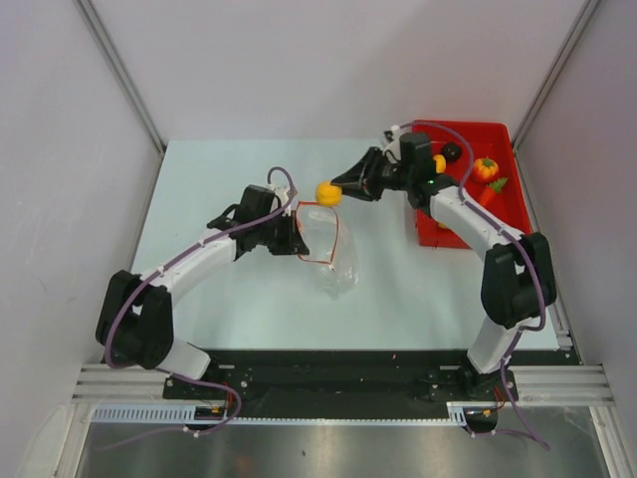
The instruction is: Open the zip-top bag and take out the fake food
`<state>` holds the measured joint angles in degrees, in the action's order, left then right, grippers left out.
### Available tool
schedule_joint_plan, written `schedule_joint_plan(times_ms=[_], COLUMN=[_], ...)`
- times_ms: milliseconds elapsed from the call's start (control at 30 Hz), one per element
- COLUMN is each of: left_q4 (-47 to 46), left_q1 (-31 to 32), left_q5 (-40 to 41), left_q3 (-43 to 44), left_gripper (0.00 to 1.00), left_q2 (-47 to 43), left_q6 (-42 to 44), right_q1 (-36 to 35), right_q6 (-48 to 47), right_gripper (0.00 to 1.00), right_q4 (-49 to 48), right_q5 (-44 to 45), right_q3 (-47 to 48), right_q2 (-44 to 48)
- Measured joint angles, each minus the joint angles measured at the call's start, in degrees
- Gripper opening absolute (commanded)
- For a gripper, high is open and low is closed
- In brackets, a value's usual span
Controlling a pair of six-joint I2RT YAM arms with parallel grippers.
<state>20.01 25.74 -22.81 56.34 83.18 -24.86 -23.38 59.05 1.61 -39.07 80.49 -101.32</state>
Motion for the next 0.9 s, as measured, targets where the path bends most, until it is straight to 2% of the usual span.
schedule_joint_plan(times_ms=[167, 400, 533, 667, 800, 900], left_q4=[1.8, 3.8, 3.5, 4.2, 8.7, 11.0], left_q1=[-2.8, -6.1, -8.5, -10.4, -11.4, -11.6], left_q5=[-0.2, 1.9, 0.7, -0.4, 3.7, 9.8], left_q3=[4.7, 19.3, 27.4, 36.4, 45.3, 46.9], left_gripper=[0.0, 0.0, 0.0, 0.0, 0.0, 0.03], left_q2=[4.7, 14.6, 20.6, 27.4, 31.2, 29.7], left_q6=[0.1, 0.1, -1.7, -3.8, -4.2, -4.1], right_q1=[8.8, 21.6, 28.1, 33.2, 34.9, 35.4], right_q6=[-7.2, -19.2, -25.7, -29.8, -31.7, -32.3], right_gripper=[0.08, 0.08, 0.08, 0.1, 0.12, 0.14], right_q4=[9.8, 24.0, 31.4, 34.7, 35.3, 36.0], right_q5=[2.4, 9.0, 14.4, 19.6, 22.8, 24.7], right_q3=[0.0, 0.2, 0.2, 0.2, 0.4, 1.4], right_q2=[5.6, 11.4, 11.1, 10.1, 6.6, 2.4])
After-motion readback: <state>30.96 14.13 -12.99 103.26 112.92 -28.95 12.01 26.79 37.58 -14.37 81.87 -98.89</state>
